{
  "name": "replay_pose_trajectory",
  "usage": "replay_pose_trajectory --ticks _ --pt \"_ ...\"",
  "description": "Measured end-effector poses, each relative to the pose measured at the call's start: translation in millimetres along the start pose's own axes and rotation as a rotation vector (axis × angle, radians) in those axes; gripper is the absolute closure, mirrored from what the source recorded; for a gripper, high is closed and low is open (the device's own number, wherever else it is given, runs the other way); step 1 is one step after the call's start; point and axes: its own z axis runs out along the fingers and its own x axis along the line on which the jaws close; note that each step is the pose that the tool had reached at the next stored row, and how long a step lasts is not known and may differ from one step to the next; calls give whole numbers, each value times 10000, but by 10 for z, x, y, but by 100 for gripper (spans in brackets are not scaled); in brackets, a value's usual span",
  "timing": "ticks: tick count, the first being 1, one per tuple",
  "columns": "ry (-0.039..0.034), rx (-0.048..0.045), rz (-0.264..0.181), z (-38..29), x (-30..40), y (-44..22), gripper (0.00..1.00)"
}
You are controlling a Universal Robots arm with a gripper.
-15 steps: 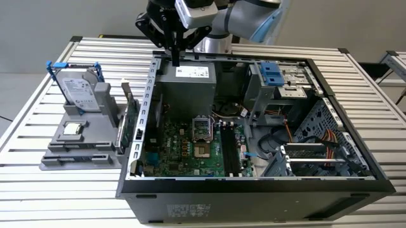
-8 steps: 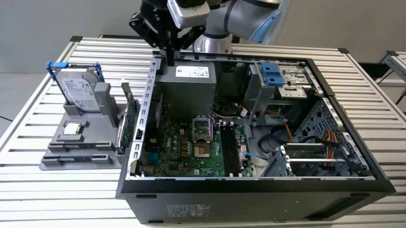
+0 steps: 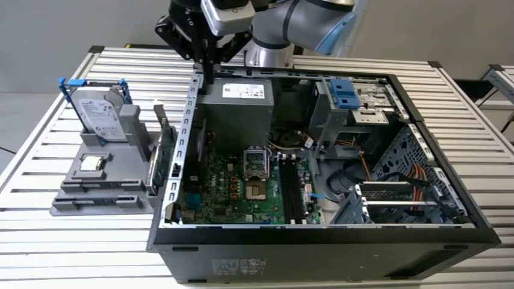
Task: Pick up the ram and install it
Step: 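Reach for the ram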
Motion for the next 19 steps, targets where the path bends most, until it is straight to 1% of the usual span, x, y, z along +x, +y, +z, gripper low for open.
replay_pose_trajectory --ticks 19 --pt "0 1 0 -6 260 -23 100"
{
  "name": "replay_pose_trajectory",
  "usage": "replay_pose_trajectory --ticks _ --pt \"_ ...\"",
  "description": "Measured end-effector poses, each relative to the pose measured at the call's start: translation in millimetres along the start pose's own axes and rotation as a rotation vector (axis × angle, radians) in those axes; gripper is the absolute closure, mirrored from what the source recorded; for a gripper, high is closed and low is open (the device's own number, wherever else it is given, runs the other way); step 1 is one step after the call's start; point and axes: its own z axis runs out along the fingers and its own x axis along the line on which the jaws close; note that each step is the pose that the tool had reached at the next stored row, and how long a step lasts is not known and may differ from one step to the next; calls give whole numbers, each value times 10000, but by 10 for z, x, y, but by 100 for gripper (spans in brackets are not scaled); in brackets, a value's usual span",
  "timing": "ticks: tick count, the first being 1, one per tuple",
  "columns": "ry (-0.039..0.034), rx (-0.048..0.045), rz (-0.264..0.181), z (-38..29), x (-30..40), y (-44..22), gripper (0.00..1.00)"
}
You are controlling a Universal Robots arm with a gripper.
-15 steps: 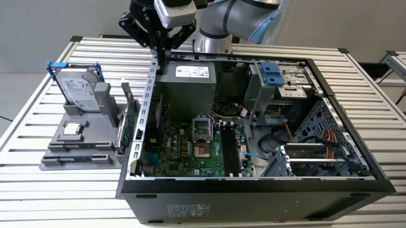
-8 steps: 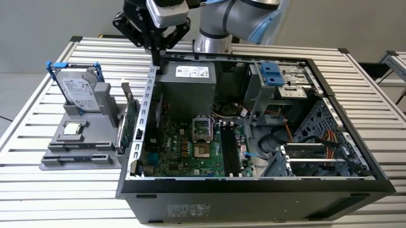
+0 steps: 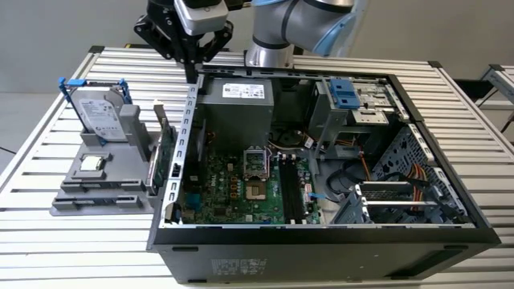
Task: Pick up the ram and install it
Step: 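Reach for the ram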
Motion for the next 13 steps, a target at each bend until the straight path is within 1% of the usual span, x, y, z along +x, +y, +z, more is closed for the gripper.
replay_pose_trajectory --ticks 13 --pt "0 -1 0 -3 157 -16 100"
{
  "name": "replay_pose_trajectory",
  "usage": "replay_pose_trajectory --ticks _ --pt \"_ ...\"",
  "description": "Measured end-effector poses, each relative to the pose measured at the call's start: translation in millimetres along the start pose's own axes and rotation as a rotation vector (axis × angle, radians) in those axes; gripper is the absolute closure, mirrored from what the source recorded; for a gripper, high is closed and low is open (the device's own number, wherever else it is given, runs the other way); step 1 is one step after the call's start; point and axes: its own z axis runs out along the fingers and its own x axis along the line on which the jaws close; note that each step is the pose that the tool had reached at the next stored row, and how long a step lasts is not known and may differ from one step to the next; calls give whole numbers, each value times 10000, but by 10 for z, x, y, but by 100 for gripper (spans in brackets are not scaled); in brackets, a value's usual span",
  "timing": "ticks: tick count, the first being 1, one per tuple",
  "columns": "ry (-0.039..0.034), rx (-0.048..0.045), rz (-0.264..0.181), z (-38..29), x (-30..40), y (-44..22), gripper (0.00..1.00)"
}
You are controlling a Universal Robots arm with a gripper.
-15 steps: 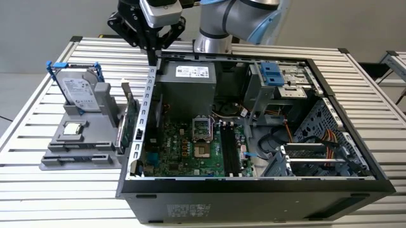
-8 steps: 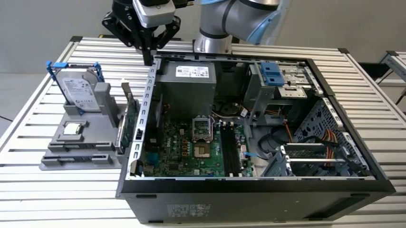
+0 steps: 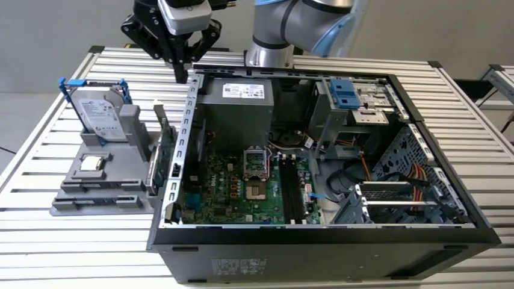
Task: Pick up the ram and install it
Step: 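Reach for the ram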
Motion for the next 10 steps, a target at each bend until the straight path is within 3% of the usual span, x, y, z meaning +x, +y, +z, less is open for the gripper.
replay_pose_trajectory --ticks 10 --pt "0 -1 0 -2 110 -10 100"
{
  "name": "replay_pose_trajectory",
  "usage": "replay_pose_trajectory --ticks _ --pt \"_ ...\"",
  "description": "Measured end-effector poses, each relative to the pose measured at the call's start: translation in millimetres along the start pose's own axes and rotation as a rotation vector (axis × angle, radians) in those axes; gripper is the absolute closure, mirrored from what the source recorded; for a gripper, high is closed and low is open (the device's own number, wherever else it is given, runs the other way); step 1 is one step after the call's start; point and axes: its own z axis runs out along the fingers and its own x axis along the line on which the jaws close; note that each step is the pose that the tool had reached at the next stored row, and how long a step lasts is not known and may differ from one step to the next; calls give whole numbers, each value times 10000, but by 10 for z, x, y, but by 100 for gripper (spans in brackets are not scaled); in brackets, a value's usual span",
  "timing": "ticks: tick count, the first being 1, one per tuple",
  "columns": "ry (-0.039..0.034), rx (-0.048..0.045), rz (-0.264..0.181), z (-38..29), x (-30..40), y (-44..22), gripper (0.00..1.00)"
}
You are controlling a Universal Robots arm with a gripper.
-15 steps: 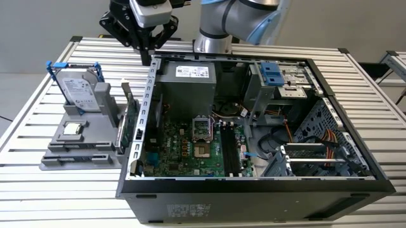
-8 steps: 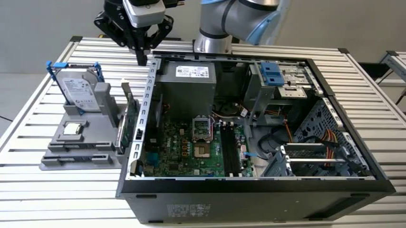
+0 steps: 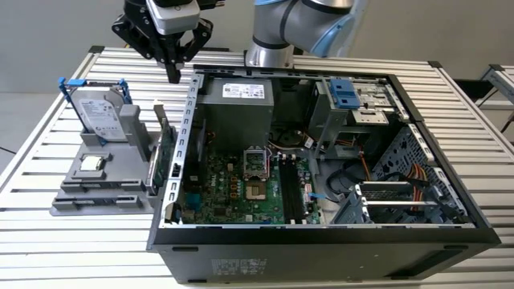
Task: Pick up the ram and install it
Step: 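Reach for the ram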
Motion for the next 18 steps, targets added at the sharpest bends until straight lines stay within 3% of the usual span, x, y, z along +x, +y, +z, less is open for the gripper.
replay_pose_trajectory --ticks 18 --pt "0 0 0 -5 207 -20 100"
